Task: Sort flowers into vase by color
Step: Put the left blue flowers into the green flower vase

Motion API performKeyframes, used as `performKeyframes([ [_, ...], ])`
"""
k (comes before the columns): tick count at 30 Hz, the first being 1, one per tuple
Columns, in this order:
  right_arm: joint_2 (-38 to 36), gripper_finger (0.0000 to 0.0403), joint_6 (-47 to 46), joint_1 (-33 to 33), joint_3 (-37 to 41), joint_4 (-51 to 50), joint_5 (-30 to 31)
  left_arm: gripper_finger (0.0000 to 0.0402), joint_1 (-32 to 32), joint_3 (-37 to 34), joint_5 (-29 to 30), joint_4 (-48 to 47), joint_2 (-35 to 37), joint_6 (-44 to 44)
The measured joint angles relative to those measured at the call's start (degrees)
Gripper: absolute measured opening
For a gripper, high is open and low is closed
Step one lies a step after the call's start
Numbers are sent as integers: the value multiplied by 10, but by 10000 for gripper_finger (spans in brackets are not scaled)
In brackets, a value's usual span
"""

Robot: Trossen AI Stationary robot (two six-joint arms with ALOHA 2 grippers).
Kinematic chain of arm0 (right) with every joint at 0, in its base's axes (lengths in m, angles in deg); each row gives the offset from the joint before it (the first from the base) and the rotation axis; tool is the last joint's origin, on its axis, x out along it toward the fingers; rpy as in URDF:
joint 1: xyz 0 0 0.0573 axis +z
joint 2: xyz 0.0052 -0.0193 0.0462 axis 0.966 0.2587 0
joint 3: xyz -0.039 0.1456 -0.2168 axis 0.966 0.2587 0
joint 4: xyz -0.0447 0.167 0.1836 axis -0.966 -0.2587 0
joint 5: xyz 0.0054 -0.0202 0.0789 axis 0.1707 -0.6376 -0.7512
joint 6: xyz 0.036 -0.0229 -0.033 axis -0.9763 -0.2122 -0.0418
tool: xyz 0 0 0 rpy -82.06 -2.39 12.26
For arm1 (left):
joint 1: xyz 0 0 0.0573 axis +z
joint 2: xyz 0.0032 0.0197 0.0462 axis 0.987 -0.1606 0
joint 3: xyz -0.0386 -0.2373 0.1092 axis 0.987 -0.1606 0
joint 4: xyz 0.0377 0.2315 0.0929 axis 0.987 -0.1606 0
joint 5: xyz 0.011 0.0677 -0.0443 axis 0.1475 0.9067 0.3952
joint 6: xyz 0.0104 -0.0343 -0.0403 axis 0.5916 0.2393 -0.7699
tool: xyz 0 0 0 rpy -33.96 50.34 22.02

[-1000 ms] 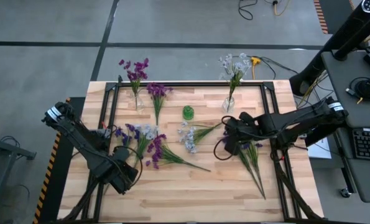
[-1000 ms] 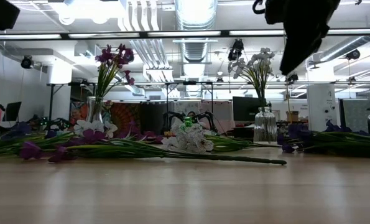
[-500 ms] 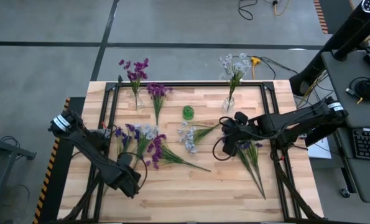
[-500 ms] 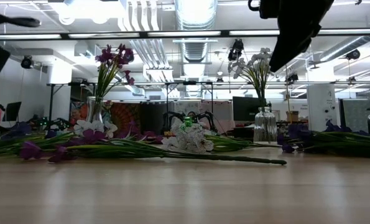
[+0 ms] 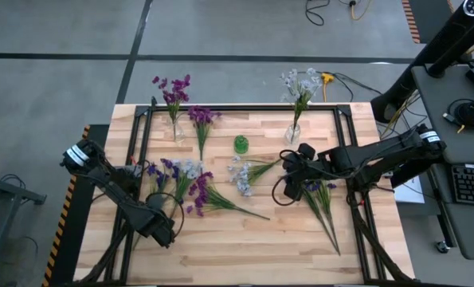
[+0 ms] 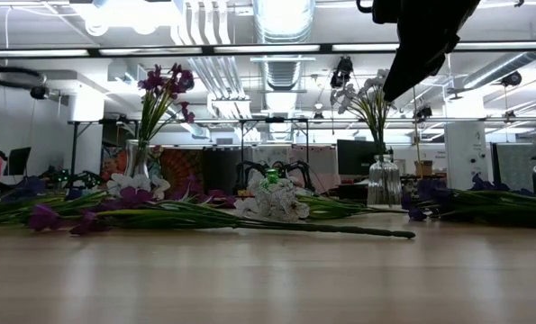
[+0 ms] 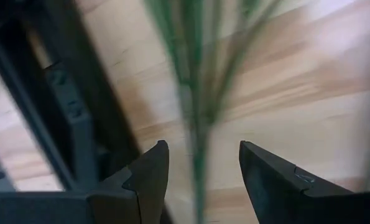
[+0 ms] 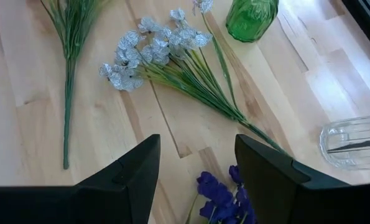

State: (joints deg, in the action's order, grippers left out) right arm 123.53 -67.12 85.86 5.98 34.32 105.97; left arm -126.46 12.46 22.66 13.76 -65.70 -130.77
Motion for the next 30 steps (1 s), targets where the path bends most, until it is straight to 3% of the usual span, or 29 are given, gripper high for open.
performKeyframes([
  [8, 0, 201, -2, 0, 1, 0, 0, 154, -1, -36, 0, 54, 4, 23],
  [18, 0, 201, -1, 0, 1, -1, 0, 10, -1, -30, 9, 71, 3, 19],
  [25, 0, 201, 0, 0, 4, -1, 0, 2, -1, -5, 14, 37, 1, 36],
  [30, 0, 201, 0, 0, 5, -1, 0, 0, -1, 65, 19, -90, 2, 44],
])
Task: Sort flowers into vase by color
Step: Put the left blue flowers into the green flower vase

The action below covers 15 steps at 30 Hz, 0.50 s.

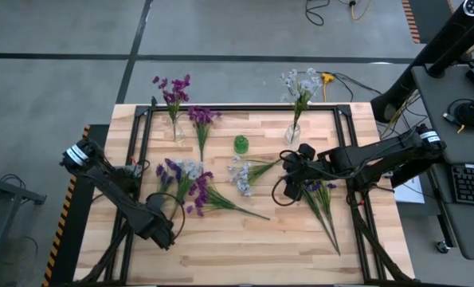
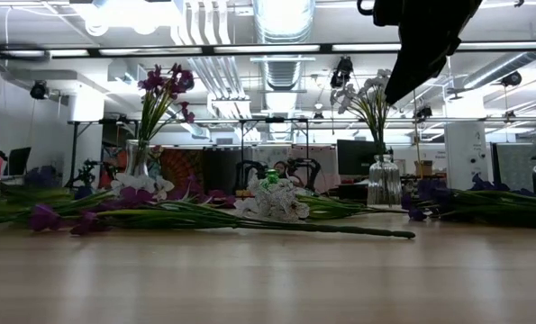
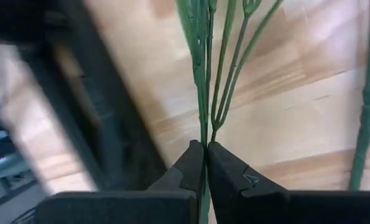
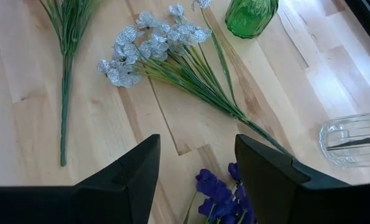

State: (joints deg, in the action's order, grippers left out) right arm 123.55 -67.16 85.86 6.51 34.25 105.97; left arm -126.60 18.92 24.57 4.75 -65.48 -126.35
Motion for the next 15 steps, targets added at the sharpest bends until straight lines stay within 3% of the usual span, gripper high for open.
performKeyframes([
  [7, 0, 201, 1, 0, 0, 2, 0, 0, -3, 142, 56, -205, 4, 22],
  [15, 0, 201, 4, 0, 0, 11, 0, 1, -5, 251, 242, -202, 28, 107],
])
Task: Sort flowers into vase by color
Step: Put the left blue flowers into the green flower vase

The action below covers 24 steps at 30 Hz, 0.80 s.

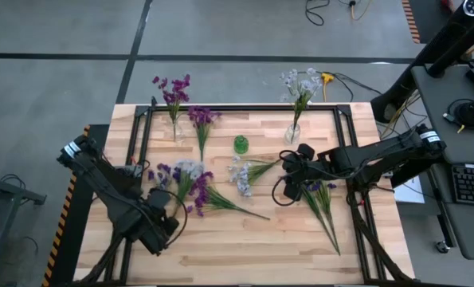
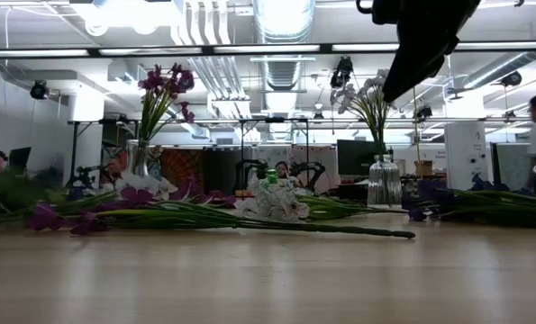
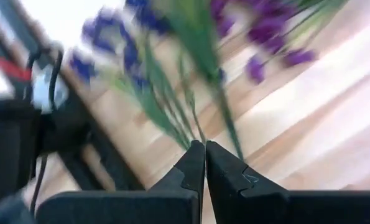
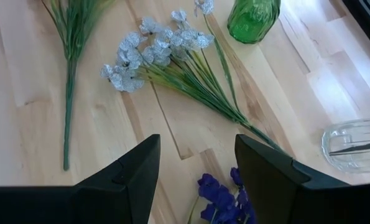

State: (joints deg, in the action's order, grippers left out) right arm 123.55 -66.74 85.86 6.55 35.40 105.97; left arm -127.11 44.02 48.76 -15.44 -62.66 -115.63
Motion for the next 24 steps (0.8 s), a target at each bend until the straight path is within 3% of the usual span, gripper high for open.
performKeyframes([
  [7, 0, 201, 0, 0, 2, 3, 0, 1, 0, 37, 47, 0, 2, 32],
  [14, 0, 201, 0, 0, 3, 3, 0, 0, -1, -20, 2, 6, 2, -119],
  [19, 0, 201, 12, 0, 5, 4, 0, 5, -1, -88, -53, 138, -1, -155],
  [24, 0, 201, 31, 0, 12, 24, -1, 52, -3, -176, -96, 299, -1, -164],
])
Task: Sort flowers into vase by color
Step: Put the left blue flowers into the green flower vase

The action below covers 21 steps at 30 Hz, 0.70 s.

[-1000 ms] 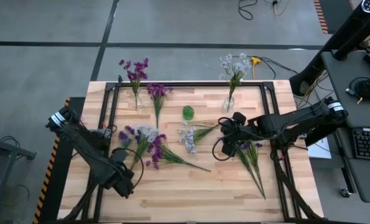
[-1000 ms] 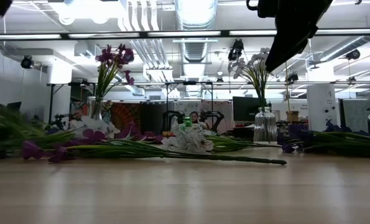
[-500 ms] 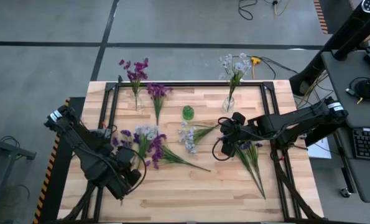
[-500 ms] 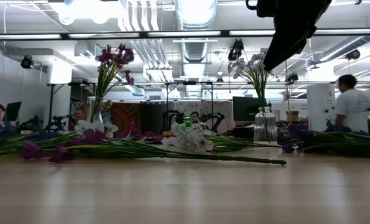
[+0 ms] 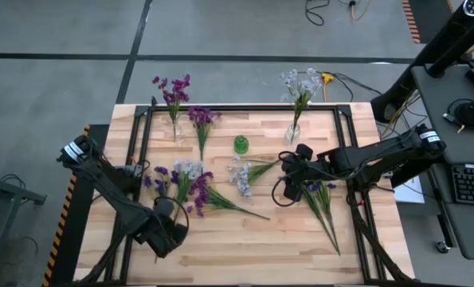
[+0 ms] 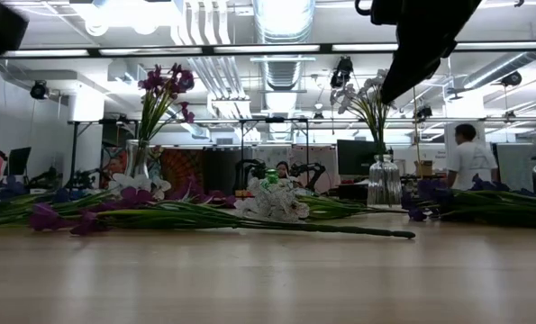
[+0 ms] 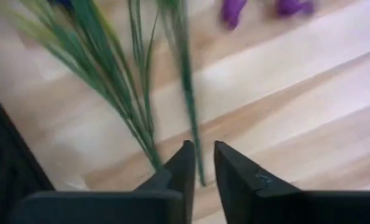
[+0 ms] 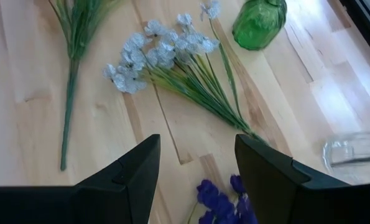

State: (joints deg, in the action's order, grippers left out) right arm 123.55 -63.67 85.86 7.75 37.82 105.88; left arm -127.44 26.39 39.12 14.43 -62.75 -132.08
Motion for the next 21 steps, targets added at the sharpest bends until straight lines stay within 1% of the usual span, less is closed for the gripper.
performKeyframes([
  [3, 0, 201, 10, 0, 6, 14, -1, 99, -2, -49, -48, 58, 0, -22],
  [5, 0, 201, 13, 0, 9, 24, -2, 132, -2, -72, -68, 68, 0, -42],
  [9, 0, 201, 14, 0, 9, 26, -2, 193, -5, -93, -68, 71, 0, -61],
  [12, 0, 201, 14, 0, 10, 33, -2, 222, -6, -104, -67, 76, -2, -60],
  [14, 0, 201, 14, 0, 10, 34, -2, 228, -6, -110, -68, 81, -8, -56],
  [16, 0, 201, 14, 0, 11, 36, -2, 225, -6, -118, -67, 79, -16, -53],
  [18, 0, 201, 11, 0, 13, 37, -2, 212, -6, -127, -67, 82, -22, -53],
  [21, 0, 201, 9, 0, 16, 39, -2, 183, -6, -137, -66, 104, -29, -52],
])
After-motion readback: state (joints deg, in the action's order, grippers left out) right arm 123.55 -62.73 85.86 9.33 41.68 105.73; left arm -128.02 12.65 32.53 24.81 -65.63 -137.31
